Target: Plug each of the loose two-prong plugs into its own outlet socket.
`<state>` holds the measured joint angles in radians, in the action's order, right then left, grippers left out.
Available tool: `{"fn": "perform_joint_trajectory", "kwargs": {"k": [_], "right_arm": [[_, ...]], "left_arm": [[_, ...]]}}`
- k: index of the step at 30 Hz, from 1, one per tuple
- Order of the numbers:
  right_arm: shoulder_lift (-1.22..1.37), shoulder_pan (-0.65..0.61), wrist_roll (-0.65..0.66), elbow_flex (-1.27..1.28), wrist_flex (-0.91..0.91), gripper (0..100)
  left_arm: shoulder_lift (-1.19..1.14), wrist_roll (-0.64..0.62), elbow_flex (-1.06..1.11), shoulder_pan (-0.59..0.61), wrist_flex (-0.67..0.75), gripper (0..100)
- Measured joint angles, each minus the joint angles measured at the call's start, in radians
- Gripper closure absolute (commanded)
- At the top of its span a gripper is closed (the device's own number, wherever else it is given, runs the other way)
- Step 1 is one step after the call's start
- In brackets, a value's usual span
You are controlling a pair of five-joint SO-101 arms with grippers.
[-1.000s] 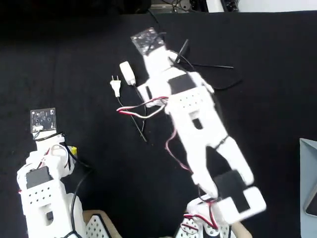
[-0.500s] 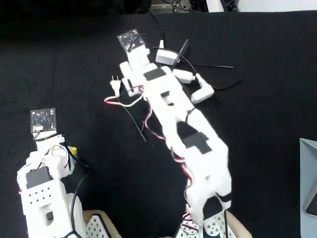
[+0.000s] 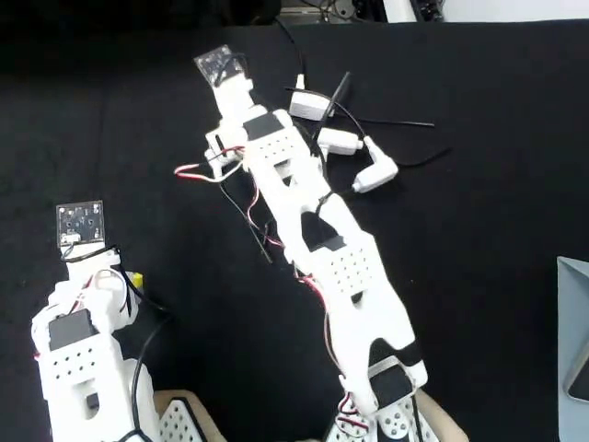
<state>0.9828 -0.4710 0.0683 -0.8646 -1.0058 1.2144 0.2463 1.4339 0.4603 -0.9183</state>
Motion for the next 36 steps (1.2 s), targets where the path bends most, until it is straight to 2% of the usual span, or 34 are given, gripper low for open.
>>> {"fn": "perform_joint_trajectory", "kwargs": {"k": [14,21,27,30,36], "right_arm": [[0.126,0.0,0.0,-0.307,-0.259,92.1],[0.129,0.025,-0.018,-0.365,-0.431,74.0],[0.129,0.018,-0.054,-0.313,-0.502,73.7],[0.129,-0.008,-0.057,-0.25,-0.5,76.5],[0.124,-0.003,-0.057,-0.167,-0.45,96.3]], "left_arm": [[0.002,0.0,0.0,0.0,0.0,78],[0.002,0.0,0.0,0.0,0.0,78],[0.002,0.0,0.0,0.0,0.0,78],[0.002,0.0,0.0,0.0,0.0,78],[0.002,0.0,0.0,0.0,0.0,78]]}}
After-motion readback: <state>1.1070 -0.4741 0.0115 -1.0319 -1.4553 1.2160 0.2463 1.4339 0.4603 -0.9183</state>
